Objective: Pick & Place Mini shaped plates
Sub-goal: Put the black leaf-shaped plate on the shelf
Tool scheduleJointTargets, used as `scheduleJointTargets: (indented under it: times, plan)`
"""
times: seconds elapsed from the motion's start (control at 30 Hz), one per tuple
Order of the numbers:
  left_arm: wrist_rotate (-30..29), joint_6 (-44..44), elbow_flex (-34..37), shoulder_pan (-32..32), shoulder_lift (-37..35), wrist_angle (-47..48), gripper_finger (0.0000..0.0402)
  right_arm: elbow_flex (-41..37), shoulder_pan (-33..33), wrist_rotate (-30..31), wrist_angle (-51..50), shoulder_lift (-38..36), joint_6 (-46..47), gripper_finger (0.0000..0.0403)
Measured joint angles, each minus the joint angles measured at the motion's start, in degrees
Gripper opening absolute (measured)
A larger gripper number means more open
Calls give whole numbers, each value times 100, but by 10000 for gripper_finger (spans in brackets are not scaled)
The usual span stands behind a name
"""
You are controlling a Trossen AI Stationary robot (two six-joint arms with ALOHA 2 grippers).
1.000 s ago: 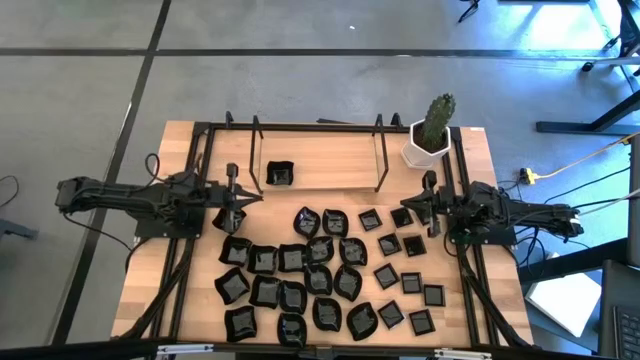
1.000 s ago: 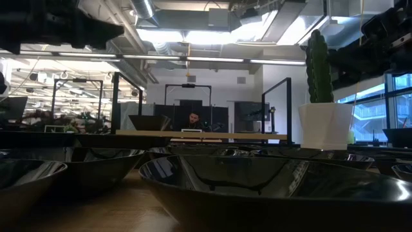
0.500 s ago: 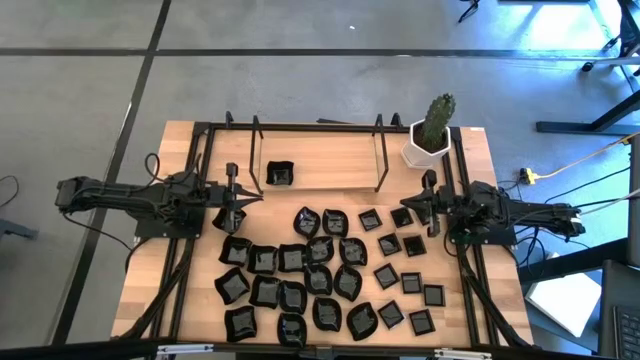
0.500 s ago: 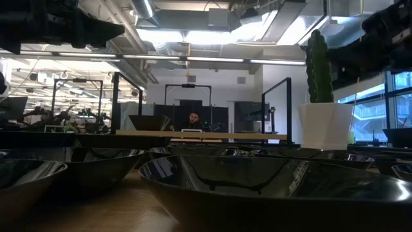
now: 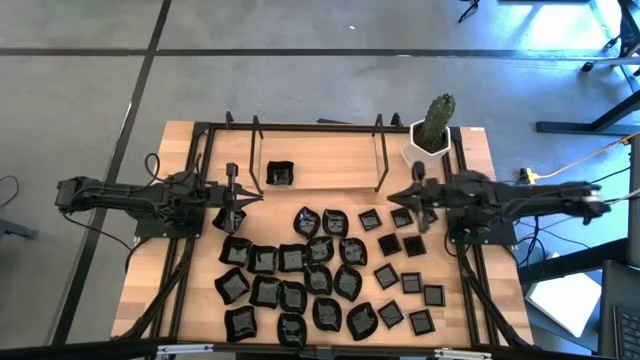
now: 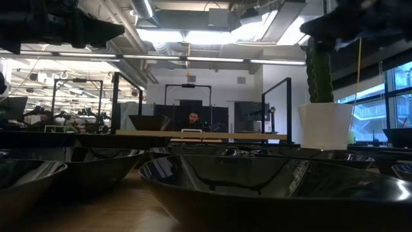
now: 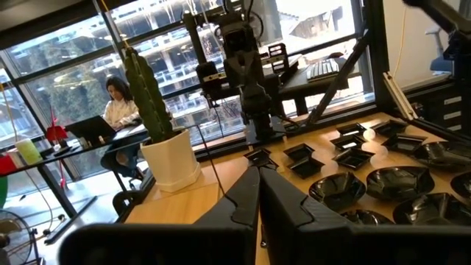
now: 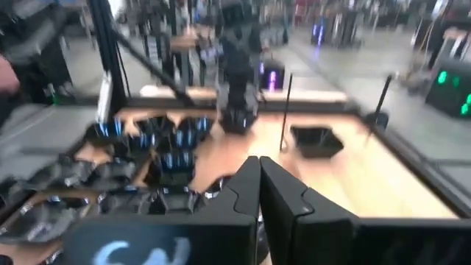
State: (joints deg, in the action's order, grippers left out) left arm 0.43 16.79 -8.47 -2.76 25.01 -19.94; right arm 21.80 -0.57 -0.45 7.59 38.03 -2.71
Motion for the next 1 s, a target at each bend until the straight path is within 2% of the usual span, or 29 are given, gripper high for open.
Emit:
scheduleJointTargets:
  times: [0.1, 0.33, 0.5, 0.67, 0.8, 1.0]
  plan:
    - [0, -6, 0, 0, 0, -2, 4, 716, 100, 4, -389, 1017, -76, 11]
    - [2, -10, 0, 1, 0, 46, 8, 2847, 286, 615, -2565, 3003, -36, 11]
    - [2, -12, 0, 0, 0, 48, 4, 3876, 294, 586, -3067, 3978, -393, 11]
    - [2, -11, 0, 1, 0, 68, 8, 4452, 302, 209, -3440, 4758, -728, 14]
    - [2, -12, 0, 1, 0, 81, 8, 4694, 300, 197, -3540, 5253, -627, 29]
    - [2, -12, 0, 2, 0, 138, 5, 4737, 159, 232, -3568, 5776, 477, 49]
